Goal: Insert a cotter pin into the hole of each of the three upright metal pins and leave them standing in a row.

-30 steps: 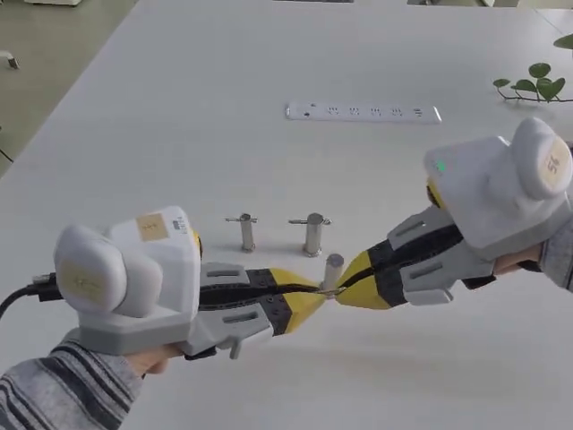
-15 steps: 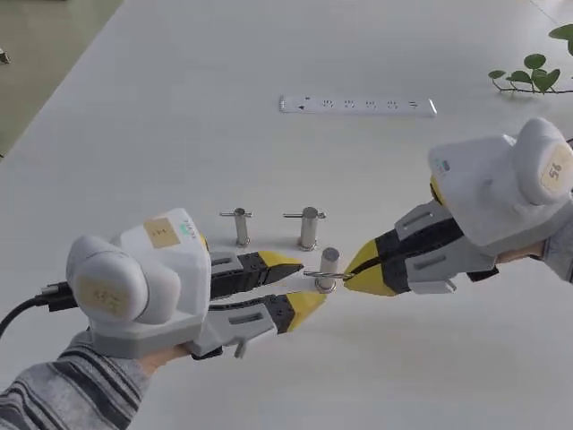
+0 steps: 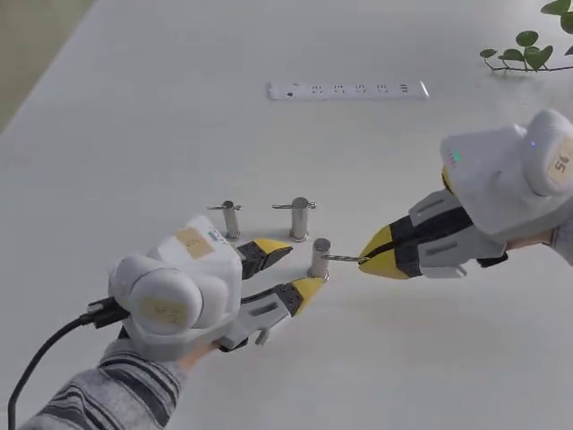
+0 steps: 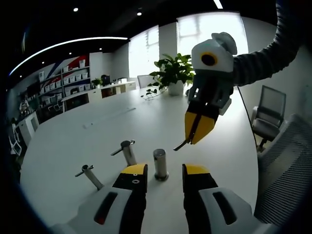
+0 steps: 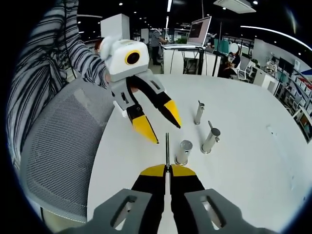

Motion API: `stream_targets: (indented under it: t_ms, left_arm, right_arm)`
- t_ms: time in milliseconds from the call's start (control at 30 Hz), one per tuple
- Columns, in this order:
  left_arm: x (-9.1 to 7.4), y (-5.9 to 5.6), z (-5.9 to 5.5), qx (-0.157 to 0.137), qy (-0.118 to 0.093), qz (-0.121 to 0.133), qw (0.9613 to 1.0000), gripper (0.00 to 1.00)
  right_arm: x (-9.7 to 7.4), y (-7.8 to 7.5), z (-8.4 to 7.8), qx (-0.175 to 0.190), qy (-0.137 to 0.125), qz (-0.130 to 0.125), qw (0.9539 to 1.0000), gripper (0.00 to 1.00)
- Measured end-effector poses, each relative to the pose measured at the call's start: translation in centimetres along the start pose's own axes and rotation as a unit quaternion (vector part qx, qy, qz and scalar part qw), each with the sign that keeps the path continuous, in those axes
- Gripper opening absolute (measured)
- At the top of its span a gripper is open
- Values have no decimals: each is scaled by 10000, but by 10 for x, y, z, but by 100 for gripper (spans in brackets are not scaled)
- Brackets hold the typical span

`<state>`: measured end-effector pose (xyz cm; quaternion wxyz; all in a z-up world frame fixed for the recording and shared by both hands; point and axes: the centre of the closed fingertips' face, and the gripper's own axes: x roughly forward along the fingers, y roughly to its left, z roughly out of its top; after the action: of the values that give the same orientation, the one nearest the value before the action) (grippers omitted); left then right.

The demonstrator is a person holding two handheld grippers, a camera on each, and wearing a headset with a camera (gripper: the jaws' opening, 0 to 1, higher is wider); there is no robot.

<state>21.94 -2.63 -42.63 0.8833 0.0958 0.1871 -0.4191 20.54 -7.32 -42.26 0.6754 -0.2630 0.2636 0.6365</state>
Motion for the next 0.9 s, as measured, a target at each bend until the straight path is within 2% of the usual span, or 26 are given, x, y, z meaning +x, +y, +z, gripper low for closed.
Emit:
stream_targets:
  t_ms: [133, 200, 433, 533, 900]
  left_arm:
    - [9, 5, -9, 195, 210, 223, 9993, 25]
    - [13, 4, -12, 193, 275, 243, 9991, 24]
    - [26, 7, -18, 115, 367, 385, 9985, 22]
    - [31, 8, -19, 203, 446, 479, 9976, 21]
    - [44, 6, -23, -168, 479, 480, 9976, 17]
  right_arm:
    - [0, -5, -8, 53, 65, -68, 9999, 0]
    - [0, -9, -12, 76, 109, -112, 9998, 0]
    - [0, -19, -24, 146, 186, -230, 9995, 0]
    - [2, -22, -27, 129, 241, -255, 9993, 0]
    - [8, -28, -28, 92, 246, -226, 9994, 0]
